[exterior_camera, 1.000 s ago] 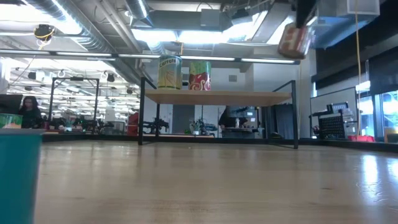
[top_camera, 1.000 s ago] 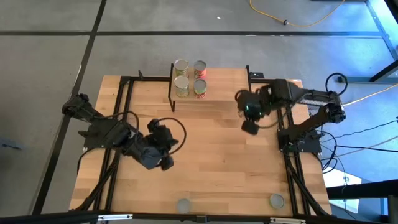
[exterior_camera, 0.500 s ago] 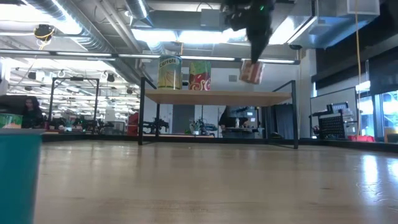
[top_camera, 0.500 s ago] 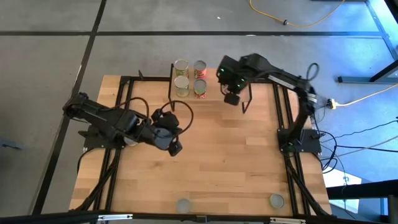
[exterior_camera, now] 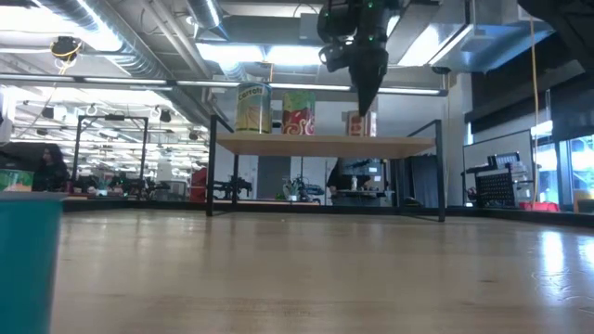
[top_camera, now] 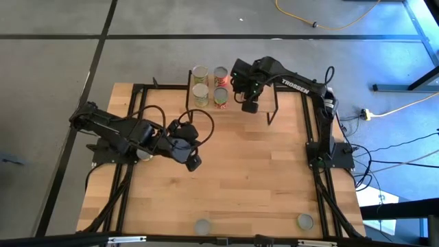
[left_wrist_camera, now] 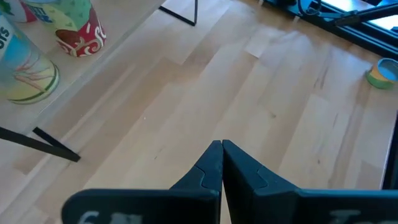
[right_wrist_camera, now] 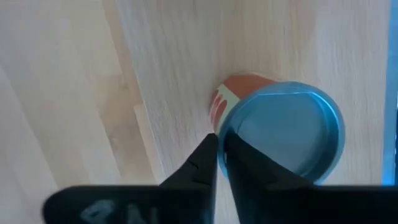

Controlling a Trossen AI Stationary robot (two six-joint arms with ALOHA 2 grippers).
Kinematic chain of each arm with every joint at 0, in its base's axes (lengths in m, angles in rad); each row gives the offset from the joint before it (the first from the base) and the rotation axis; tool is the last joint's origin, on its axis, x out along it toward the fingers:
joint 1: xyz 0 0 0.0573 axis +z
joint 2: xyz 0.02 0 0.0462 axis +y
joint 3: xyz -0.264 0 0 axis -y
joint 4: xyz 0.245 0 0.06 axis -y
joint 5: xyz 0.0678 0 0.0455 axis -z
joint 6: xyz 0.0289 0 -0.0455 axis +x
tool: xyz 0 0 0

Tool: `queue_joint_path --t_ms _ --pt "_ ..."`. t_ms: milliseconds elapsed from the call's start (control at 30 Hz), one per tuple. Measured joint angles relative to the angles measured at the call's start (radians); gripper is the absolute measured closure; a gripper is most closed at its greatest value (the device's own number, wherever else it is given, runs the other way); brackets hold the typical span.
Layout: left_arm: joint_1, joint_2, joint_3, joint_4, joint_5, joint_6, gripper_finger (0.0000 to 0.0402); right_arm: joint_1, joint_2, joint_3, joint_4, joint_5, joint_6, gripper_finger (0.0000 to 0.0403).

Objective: Pick and place cans onto a shelf
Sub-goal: Put the canned tomatoes on the shelf

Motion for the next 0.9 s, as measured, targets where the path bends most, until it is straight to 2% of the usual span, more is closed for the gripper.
queue_joint_path --t_ms 133,333,567,667,800,900 --pt "0.000 0.000 0.000 0.000 0.000 0.000 0.0401 -0.001 0.000 -0.001 0.000 0.000 0.000 0.0341" --pt "0.000 0.000 0.000 0.000 0.002 0.000 0.0401 -0.001 0.001 0.041 -0.045 -0.007 0.002 0.0335" --pt "0.000 0.000 0.000 0.000 0.002 0.000 0.0401 0.000 0.000 0.228 -0.054 -0.008 0.003 0.0333" --pt "0.000 0.000 0.000 0.000 0.002 0.000 0.0401 0.000 -0.002 0.325 -0.115 -0.008 0.003 0.0332" --pt "0.000 0.000 0.000 0.000 0.001 0.000 0.0401 0.005 -0.084 0.266 -0.124 -0.045 0.003 0.0336" --pt "0.000 0.000 0.000 0.000 -0.006 -0.001 0.0401 0.006 -0.136 0.210 -0.123 -0.106 -0.007 0.0355"
